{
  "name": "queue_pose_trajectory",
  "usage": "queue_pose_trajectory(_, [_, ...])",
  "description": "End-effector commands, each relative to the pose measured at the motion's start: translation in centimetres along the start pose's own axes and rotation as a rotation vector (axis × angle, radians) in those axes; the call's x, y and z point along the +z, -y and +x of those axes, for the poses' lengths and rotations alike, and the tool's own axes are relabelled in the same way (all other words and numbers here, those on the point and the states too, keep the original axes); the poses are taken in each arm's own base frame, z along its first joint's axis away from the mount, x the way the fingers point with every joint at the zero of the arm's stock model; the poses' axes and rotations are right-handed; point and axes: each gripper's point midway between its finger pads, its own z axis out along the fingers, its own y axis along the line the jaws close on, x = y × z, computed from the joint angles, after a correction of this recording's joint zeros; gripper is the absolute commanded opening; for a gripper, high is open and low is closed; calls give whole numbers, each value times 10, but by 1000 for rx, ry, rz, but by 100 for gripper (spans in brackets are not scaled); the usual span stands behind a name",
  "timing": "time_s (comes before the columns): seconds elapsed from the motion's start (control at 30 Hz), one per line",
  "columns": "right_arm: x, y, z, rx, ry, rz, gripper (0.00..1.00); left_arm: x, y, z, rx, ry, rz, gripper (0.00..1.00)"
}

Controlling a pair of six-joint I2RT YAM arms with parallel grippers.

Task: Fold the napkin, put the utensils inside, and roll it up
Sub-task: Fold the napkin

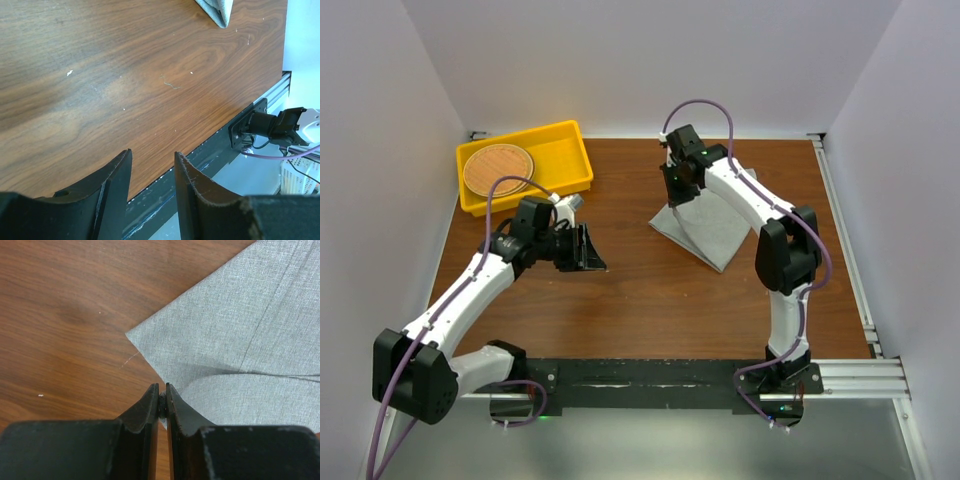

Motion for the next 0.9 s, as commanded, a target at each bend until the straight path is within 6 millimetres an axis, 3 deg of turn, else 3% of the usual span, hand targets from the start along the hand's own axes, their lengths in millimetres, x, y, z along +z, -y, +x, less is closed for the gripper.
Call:
queue_pose_trajectory(0.0, [1,-2,-18,-7,49,7,13,-11,10,-14,34,54,12,45])
queue_pose_trajectory(0.47, [27,3,-20,44,50,52,13,-12,7,-15,30,53,-4,45])
queue_pose_trajectory(0.73, [-6,36,-33,90,115,247,11,-11,7,-17,39,47,-9,45])
queue_pose_trajectory(0.87, [-25,43,-39,109,155,288,11,-9,7,-18,44,44,-5,45])
